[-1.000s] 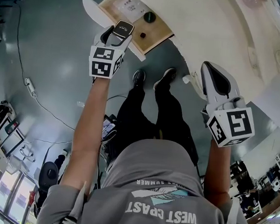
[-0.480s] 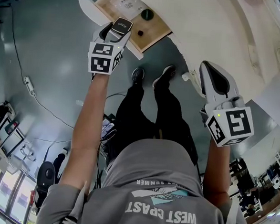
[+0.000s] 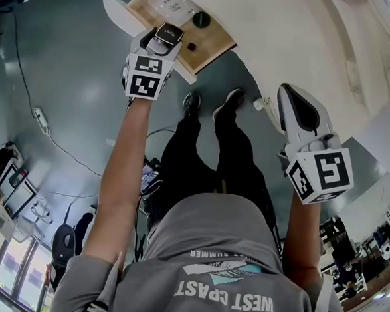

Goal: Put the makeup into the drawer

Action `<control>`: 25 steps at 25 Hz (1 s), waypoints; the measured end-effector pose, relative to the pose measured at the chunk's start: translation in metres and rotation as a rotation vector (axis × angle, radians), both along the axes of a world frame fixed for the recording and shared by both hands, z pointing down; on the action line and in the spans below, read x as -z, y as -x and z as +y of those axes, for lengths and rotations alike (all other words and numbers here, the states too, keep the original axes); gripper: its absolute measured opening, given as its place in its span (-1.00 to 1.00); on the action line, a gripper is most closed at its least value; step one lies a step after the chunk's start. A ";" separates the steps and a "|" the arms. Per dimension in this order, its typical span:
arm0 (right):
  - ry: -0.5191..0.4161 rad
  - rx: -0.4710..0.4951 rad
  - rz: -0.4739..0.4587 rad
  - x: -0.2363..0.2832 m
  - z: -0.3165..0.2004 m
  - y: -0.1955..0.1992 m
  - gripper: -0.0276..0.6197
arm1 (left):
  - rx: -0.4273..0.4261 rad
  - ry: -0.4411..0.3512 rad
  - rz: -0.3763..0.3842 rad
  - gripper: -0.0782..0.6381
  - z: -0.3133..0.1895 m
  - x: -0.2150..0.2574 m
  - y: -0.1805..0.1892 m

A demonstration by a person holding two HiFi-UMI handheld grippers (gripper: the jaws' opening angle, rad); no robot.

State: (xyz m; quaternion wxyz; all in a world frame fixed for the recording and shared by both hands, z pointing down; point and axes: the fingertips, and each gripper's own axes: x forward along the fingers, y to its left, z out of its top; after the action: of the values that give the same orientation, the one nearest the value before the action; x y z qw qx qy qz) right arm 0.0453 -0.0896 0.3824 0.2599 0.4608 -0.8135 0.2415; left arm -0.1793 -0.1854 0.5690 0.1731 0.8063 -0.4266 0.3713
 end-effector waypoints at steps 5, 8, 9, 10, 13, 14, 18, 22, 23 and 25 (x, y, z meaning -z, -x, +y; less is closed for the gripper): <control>0.003 -0.004 -0.006 -0.004 -0.004 -0.003 -0.91 | -0.070 0.002 -0.050 0.02 -0.008 -0.003 -0.009; 0.011 -0.009 -0.007 -0.006 -0.006 -0.006 -0.91 | -0.123 0.009 -0.085 0.02 -0.013 -0.005 -0.015; 0.012 -0.011 -0.008 -0.007 -0.007 -0.007 -0.91 | -0.138 0.014 -0.097 0.02 -0.015 -0.006 -0.016; 0.012 -0.013 -0.010 -0.007 -0.008 -0.008 -0.91 | -0.151 0.018 -0.108 0.02 -0.017 -0.007 -0.018; 0.011 -0.020 -0.017 -0.007 -0.010 -0.010 -0.91 | -0.186 0.034 -0.133 0.02 -0.023 -0.010 -0.020; 0.009 -0.022 -0.019 -0.007 -0.011 -0.011 -0.91 | -0.197 0.043 -0.140 0.02 -0.024 -0.011 -0.021; 0.012 -0.036 -0.024 -0.008 -0.013 -0.017 -0.91 | -0.235 0.076 -0.163 0.02 -0.029 -0.018 -0.025; 0.008 -0.048 -0.028 -0.008 -0.014 -0.022 -0.91 | -0.255 0.100 -0.174 0.02 -0.035 -0.025 -0.028; 0.009 -0.051 -0.028 -0.008 -0.013 -0.024 -0.91 | -0.258 0.106 -0.177 0.02 -0.036 -0.027 -0.028; 0.015 -0.056 -0.026 -0.009 -0.013 -0.028 -0.91 | -0.265 0.119 -0.183 0.02 -0.038 -0.030 -0.029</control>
State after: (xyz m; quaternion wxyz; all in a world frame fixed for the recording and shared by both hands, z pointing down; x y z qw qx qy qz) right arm 0.0729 -0.1022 0.3910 0.2459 0.4783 -0.8018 0.2605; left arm -0.1498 -0.2235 0.5995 0.1307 0.8067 -0.3078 0.4872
